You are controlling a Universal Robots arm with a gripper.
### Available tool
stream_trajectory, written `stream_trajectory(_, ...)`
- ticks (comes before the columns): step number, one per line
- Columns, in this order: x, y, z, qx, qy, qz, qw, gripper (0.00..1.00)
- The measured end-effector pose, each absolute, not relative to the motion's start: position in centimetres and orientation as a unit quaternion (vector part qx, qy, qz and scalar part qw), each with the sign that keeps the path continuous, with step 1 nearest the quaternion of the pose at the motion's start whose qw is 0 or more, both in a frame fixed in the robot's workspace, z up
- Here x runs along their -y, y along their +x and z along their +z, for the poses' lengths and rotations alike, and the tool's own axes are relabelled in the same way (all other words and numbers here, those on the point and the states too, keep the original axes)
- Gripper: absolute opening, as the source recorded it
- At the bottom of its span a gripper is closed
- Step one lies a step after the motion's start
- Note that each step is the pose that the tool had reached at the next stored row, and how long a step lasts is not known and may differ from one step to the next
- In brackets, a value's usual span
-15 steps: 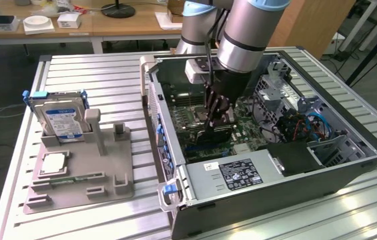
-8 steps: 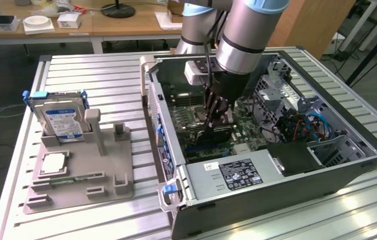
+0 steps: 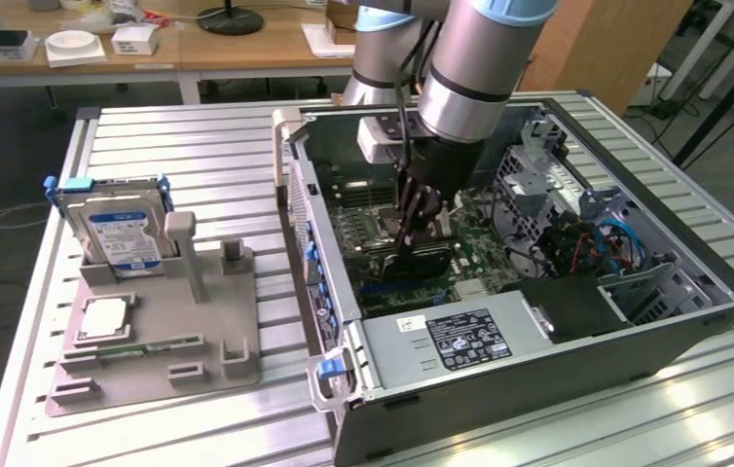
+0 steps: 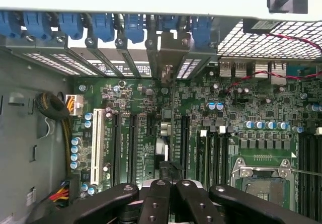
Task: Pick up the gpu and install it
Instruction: 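Press down on the gpu until it lock into place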
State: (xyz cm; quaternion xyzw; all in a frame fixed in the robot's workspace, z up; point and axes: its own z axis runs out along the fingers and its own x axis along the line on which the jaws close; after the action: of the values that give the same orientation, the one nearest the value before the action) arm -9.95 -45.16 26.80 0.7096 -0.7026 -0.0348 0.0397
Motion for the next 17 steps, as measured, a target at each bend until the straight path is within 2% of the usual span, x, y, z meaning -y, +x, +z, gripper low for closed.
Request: stream_trajectory(17,45.28,-10.08,26.48,0.702,0.71,-0.034,0.041,0.11)
